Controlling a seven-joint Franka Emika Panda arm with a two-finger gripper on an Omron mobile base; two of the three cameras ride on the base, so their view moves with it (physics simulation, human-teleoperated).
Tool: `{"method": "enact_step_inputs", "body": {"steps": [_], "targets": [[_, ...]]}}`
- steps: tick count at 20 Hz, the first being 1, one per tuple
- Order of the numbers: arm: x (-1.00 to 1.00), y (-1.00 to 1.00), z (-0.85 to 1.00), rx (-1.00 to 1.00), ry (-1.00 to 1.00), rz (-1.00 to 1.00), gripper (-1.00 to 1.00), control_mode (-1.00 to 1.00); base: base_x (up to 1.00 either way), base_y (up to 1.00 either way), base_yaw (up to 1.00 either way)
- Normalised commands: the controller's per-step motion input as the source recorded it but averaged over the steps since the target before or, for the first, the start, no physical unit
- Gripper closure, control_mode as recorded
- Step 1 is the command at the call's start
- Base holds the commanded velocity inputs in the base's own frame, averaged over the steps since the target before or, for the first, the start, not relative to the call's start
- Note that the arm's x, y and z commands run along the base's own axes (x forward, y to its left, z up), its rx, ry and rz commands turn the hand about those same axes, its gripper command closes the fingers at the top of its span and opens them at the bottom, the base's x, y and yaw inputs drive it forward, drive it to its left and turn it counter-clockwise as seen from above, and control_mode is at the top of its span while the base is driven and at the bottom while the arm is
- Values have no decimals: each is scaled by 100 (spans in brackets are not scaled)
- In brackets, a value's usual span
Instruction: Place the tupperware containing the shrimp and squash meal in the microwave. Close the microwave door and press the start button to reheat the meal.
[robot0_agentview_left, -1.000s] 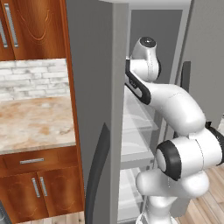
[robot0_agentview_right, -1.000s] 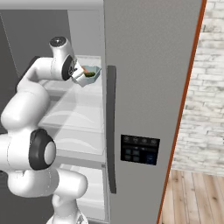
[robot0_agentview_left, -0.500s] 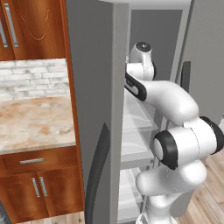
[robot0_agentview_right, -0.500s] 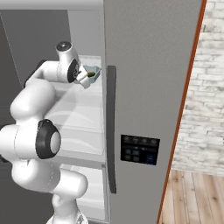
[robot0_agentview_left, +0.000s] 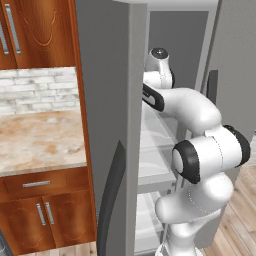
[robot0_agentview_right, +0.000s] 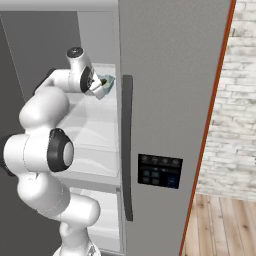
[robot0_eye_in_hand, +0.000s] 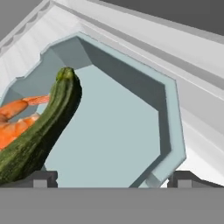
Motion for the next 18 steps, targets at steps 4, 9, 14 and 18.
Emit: {"method": "enact_step_inputs", "body": {"steps": [4, 9, 14, 18], "targets": [[24, 5, -1, 0, 0, -6, -100, -100, 0, 0, 0], [18, 4, -18, 0, 0, -5, -100, -100, 0, 0, 0], [4, 0, -50, 0, 0, -6, -100, -100, 0, 0, 0], [0, 2, -62, 0, 1, -6, 100, -100, 0, 0, 0]]}}
